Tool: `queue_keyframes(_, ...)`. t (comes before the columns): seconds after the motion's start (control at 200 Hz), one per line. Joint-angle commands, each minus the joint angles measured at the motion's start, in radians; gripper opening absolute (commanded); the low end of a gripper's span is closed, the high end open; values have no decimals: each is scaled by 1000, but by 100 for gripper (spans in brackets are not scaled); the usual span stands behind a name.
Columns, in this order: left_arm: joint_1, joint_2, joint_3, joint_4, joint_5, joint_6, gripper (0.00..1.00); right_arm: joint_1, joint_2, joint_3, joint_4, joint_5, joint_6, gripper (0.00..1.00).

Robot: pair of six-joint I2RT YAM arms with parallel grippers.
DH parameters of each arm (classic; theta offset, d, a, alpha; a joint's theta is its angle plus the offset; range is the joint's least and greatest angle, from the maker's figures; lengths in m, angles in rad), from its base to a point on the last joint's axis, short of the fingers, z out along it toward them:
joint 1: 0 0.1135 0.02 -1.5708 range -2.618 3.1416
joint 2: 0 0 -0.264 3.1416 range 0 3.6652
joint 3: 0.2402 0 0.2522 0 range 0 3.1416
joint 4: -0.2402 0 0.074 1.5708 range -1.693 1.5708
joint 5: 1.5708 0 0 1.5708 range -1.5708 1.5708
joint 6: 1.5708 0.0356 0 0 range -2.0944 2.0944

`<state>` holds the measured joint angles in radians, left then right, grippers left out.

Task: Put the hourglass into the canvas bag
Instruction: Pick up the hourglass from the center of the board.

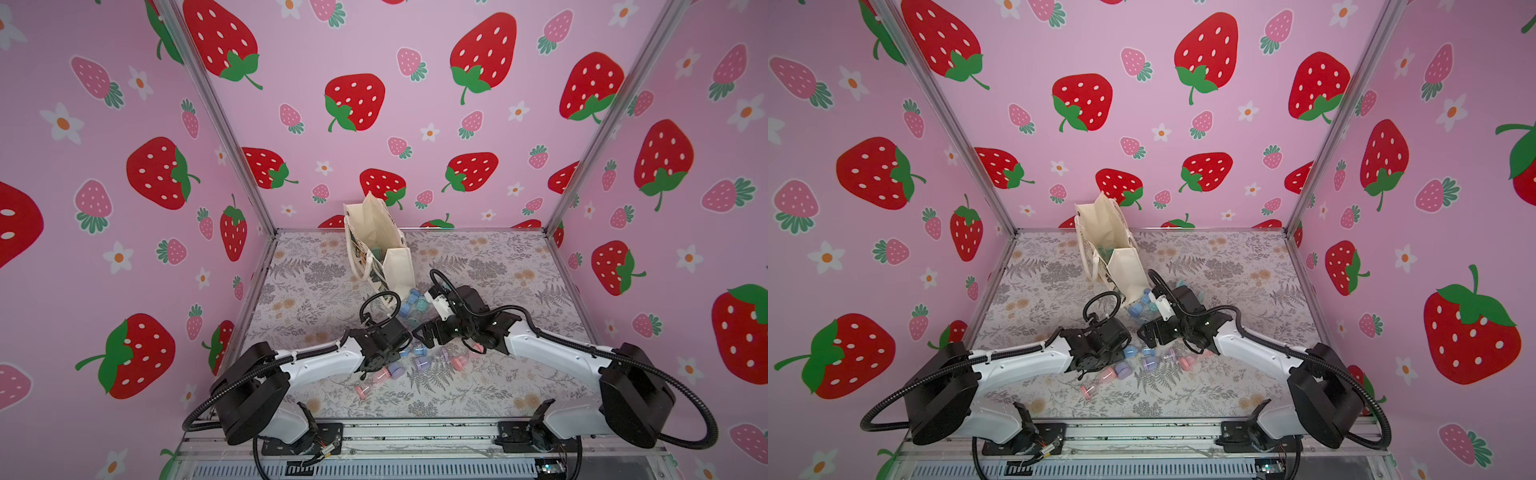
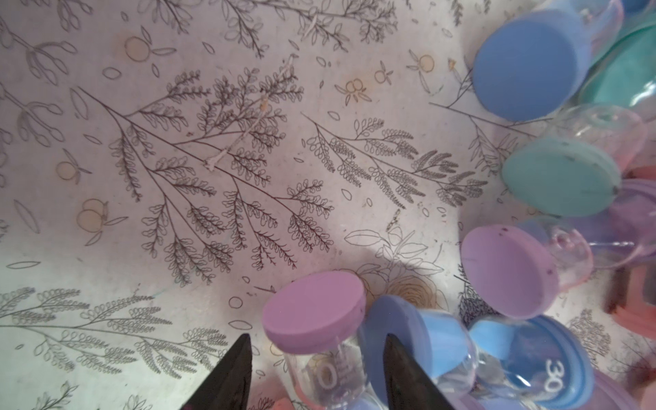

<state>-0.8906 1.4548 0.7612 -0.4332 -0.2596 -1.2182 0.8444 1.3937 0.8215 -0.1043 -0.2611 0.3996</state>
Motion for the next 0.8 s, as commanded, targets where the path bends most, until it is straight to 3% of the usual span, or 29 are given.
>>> queue_keyframes(0.0, 7, 21, -4, 13, -28, -10, 59, 6, 9, -8, 14, 12, 11, 99)
queue_keyframes(0.795, 27, 89, 11, 64, -18, 10, 44, 6, 3, -15, 14, 39, 16, 99)
